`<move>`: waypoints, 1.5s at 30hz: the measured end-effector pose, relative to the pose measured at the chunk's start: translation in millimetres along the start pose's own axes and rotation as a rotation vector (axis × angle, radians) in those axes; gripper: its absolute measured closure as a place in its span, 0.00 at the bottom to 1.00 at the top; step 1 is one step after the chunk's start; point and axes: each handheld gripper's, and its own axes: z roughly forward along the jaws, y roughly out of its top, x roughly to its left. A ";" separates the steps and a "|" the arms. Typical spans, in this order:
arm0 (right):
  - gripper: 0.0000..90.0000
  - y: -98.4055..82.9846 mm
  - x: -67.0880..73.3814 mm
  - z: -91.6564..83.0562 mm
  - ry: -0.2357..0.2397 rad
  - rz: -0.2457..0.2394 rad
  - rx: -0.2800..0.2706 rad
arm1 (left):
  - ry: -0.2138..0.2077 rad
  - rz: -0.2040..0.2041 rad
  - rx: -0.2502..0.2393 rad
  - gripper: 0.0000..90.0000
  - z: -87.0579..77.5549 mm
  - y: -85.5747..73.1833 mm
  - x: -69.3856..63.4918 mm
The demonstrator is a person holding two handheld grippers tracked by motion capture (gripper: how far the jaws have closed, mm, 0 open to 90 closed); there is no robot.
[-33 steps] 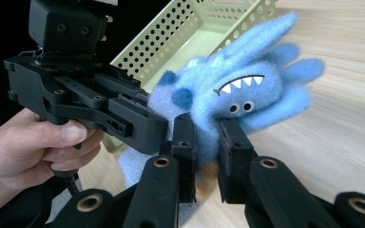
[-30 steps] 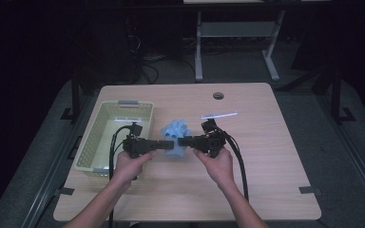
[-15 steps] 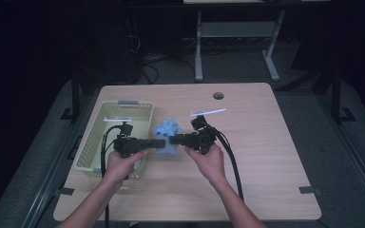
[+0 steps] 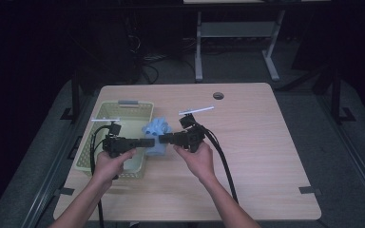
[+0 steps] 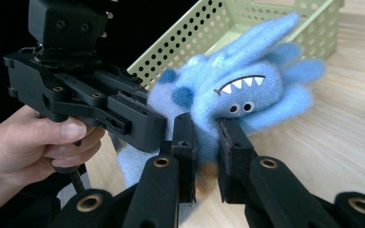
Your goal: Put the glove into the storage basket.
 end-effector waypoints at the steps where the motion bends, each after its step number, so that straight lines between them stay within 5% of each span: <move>1: 0.88 0.5 0.6 2.0 0.003 0.007 0.002 | 0.003 0.001 -0.003 0.83 -1.8 -0.1 0.8; 18: 0.88 17.4 10.5 35.0 0.041 -0.009 0.009 | 0.024 -0.026 -0.035 0.83 -34.3 0.7 17.0; 45: 0.86 27.3 15.8 80.5 0.103 0.036 0.027 | 0.072 -0.063 -0.052 0.84 -71.7 -0.9 39.6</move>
